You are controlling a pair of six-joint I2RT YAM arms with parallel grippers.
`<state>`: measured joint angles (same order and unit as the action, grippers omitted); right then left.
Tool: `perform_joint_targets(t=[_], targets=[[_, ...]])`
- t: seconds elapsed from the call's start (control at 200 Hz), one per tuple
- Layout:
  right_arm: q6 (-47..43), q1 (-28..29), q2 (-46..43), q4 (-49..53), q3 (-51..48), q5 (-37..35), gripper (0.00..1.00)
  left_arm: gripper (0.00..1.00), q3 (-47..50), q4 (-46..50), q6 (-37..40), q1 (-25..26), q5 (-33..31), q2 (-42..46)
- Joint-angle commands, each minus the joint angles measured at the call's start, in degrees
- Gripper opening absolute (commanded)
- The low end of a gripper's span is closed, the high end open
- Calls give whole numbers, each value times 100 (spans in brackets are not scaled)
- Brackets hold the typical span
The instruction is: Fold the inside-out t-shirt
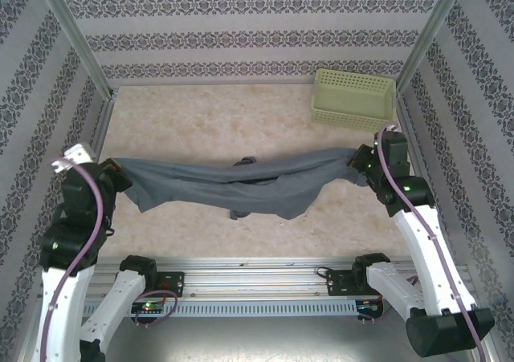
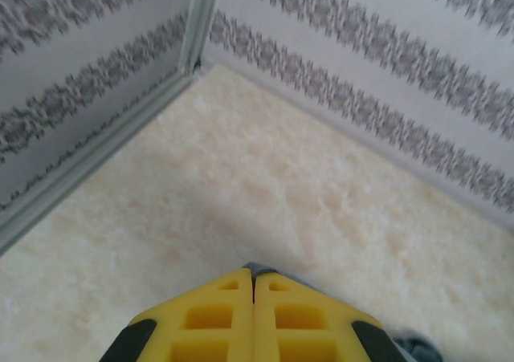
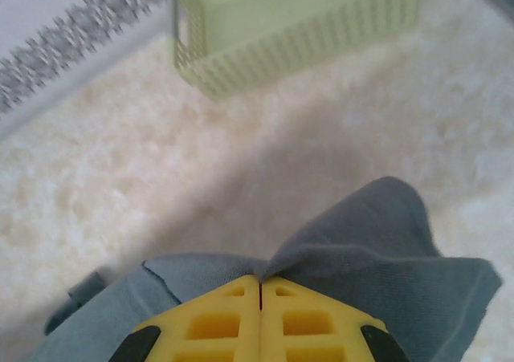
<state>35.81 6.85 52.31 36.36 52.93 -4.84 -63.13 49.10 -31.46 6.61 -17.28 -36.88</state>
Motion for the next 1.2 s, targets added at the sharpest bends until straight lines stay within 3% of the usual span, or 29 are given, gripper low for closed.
perform_joint_targets(t=[0.0,0.11,0.31,0.38,0.56,1.019,1.124,1.194], targets=[[404,-61,568,-155,-805,223,0,0,503,152,82,-82,921,-834],[436,-70,1120,-74,-1022,191,0,0,964,-13,7,-90,1232,-1213],[160,128,1303,62,-956,-229,46,0,1622,-287,-313,-195,1347,-1049],[101,409,1268,306,-773,-613,51,0,1786,-382,-423,-221,1408,-909],[354,795,1325,373,-809,-438,52,0,1910,-397,-498,-249,1348,-761],[1093,717,1871,-153,-1268,-183,57,0,1813,-303,-465,-367,1253,-497],[1112,695,2095,-258,-1185,-214,53,0,1741,-264,-457,-388,1262,-437],[1112,688,2151,-256,-1141,-308,44,0,1658,-207,-441,-397,1232,-350]])
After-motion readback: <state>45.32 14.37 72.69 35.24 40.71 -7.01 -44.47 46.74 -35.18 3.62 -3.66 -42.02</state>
